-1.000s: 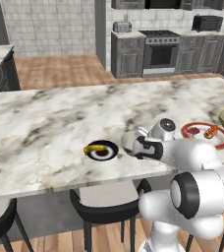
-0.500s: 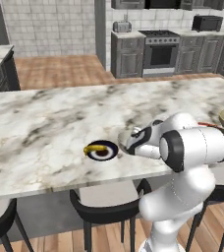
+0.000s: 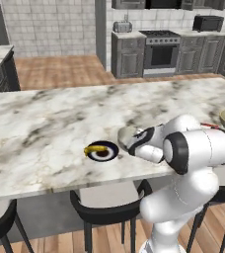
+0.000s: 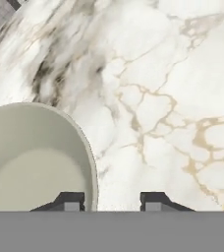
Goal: Take the smaller bowl and place it next to the appetizer plate on the dining counter , and place the larger bowl next to the plate with cooked food.
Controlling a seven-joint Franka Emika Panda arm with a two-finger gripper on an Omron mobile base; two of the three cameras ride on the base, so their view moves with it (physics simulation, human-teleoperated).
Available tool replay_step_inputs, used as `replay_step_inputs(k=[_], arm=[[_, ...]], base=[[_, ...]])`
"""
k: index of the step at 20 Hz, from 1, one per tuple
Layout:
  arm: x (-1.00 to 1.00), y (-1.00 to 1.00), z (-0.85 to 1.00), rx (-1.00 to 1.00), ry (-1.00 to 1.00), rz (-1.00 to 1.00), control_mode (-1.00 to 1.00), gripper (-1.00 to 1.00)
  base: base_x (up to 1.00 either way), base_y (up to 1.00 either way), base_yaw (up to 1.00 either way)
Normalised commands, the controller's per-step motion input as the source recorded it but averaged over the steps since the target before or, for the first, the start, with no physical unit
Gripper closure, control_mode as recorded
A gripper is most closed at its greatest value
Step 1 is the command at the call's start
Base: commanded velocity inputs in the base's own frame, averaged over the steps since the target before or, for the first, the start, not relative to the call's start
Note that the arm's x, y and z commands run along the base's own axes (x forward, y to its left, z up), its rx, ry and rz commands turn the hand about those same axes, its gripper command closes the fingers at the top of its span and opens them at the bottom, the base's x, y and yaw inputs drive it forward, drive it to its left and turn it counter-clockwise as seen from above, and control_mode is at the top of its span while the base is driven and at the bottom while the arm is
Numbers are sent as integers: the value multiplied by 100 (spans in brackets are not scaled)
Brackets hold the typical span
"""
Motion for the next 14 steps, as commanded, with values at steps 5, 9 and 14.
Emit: replay_step_inputs(k=[5,9,14], arm=[[-80,-11,100,-16,-21,6,-100,-100],[-15,-12,100,-22,-23,4,-100,-100],[-37,-2,100,-22,-17,10,-100,-100]], base=[[0,0,0],[0,0,0],[0,0,0]])
